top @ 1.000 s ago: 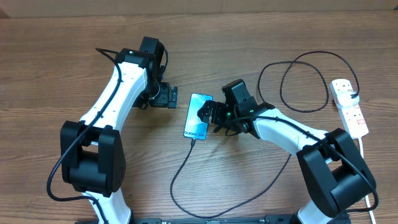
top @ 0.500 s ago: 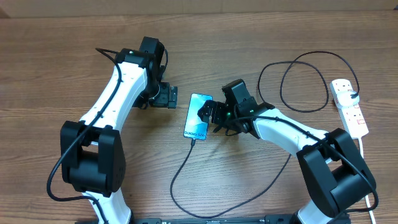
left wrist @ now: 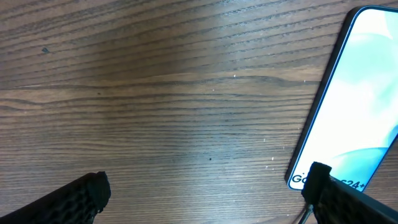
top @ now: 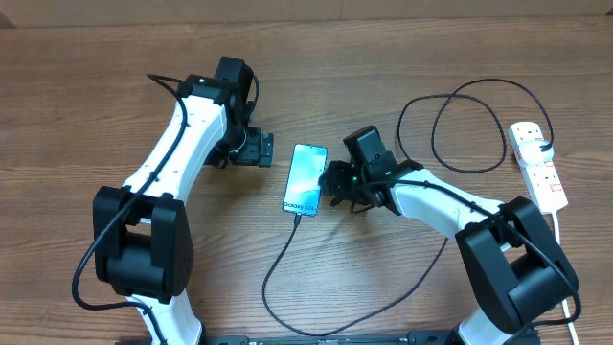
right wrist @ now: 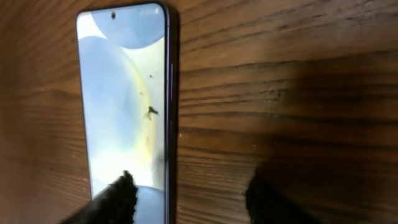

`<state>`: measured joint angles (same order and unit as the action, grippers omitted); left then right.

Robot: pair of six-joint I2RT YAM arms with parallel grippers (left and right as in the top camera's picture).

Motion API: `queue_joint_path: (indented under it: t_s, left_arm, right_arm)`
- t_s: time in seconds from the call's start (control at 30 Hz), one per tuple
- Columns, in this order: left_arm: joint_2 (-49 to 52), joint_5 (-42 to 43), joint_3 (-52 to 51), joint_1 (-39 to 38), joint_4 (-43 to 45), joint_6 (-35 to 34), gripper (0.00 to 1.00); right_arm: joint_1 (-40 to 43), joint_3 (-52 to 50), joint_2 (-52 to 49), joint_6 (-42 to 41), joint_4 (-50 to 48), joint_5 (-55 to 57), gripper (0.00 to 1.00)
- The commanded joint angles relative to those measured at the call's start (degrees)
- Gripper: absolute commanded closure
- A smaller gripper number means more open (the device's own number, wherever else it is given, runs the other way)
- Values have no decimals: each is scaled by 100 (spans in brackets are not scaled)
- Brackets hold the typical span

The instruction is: Plug charger to phone and switch on socket

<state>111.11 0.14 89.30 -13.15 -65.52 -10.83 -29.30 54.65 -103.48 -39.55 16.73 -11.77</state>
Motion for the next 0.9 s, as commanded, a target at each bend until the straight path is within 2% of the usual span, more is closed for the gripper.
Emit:
queue_joint_path:
  t_s: [0.0, 0.1, 0.27, 0.57, 0.87]
  left_arm:
    - [-120, -74, 44, -28, 2, -101, 1]
    - [-120, -74, 46, -28, 2, -101, 0]
    - [-120, -74, 46, -28, 2, -101, 0]
    - [-120, -74, 44, -28, 2, -101, 0]
    - [-120, -74, 44, -28, 2, -101, 0]
  right_arm:
    - [17, -92, -70, -9, 13, 81, 53]
    - [17, -92, -70, -11, 13, 81, 61]
    - [17, -92, -70, -9, 15, 81, 69]
    - [17, -92, -70, -9, 26, 81, 96]
    - [17, -92, -70, -9, 59, 74, 96]
